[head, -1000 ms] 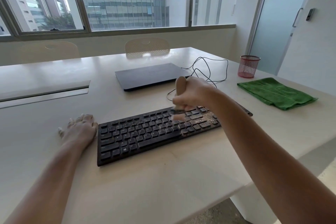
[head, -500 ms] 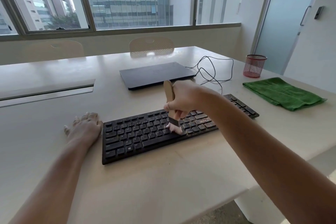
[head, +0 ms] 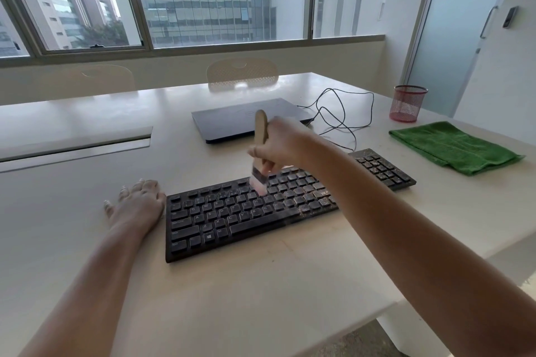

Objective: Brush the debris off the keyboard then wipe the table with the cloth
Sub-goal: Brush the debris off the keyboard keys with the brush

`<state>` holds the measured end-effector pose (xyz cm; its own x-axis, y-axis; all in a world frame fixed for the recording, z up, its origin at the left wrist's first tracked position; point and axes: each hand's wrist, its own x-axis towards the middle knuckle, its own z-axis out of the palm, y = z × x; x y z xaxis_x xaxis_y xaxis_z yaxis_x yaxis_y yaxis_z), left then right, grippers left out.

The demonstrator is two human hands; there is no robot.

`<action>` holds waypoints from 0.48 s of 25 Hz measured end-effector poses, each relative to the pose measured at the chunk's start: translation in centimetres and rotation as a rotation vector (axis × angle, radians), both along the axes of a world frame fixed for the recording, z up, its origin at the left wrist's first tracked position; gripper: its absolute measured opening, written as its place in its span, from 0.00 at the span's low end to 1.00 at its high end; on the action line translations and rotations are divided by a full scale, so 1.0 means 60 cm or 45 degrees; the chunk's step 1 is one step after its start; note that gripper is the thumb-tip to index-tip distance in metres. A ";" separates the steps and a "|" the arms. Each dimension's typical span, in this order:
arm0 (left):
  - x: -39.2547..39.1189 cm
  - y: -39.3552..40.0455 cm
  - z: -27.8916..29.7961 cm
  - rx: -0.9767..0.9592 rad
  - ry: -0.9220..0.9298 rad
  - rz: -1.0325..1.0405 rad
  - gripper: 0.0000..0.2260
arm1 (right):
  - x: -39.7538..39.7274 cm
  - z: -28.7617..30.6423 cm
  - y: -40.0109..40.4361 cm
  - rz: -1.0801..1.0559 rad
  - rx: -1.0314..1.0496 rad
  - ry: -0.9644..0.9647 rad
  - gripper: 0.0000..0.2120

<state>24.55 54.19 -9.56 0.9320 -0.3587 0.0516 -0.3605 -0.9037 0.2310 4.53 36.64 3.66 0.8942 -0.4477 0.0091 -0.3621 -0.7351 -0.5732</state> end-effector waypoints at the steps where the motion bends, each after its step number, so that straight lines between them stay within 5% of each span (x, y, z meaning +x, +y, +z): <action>1: 0.000 0.000 0.000 -0.002 0.002 -0.003 0.19 | 0.008 -0.004 0.005 0.003 -0.025 -0.113 0.12; 8: -0.002 0.000 0.002 -0.009 -0.008 0.009 0.19 | 0.006 -0.005 -0.005 0.038 0.122 0.162 0.13; 12: -0.002 0.001 0.001 -0.015 0.005 0.003 0.19 | 0.033 -0.023 0.009 -0.013 -0.005 -0.199 0.14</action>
